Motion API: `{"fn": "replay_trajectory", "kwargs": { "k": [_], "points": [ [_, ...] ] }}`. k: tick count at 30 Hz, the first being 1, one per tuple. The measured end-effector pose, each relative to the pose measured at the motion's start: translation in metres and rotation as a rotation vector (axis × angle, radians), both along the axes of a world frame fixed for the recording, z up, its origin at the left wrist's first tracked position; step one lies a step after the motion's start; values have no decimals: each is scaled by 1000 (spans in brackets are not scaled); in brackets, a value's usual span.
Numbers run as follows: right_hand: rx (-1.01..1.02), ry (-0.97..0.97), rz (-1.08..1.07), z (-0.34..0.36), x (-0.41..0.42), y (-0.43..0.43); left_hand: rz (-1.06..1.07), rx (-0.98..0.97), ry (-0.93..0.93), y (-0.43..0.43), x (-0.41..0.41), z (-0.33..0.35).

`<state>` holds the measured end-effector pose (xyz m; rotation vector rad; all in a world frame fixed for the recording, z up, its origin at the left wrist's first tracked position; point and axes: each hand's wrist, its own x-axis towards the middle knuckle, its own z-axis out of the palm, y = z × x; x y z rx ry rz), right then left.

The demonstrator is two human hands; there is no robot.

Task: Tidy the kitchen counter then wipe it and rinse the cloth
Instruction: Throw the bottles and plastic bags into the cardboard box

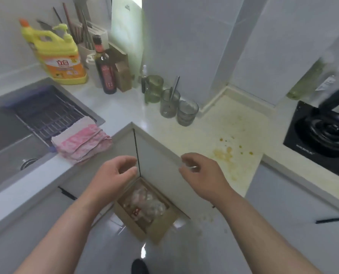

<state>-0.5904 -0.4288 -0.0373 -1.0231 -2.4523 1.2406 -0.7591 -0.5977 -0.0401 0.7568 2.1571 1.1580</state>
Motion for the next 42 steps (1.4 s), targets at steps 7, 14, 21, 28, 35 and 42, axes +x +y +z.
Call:
{"fn": "replay_trajectory", "kwargs": {
  "k": [7, 14, 21, 28, 35, 42],
  "points": [
    [81, 75, -59, 55, 122, 33, -171, 49, 183, 37, 89, 66],
    [129, 131, -262, 82, 298, 65, -380, 140, 260, 117, 233, 106],
    [205, 188, -488, 92, 460, 84, -571, 234, 179, 183, 368, 122],
    [204, 266, -703, 94, 573, 89, -745, 270, 168, 236, 468, 130],
    [175, 275, -871, 87, 665, 104, -907, 297, 122, 303, 563, 125],
    [175, 153, -978, 76, 755, 172, -998, 293, 54, 399, 656, 100]
  ]
}}
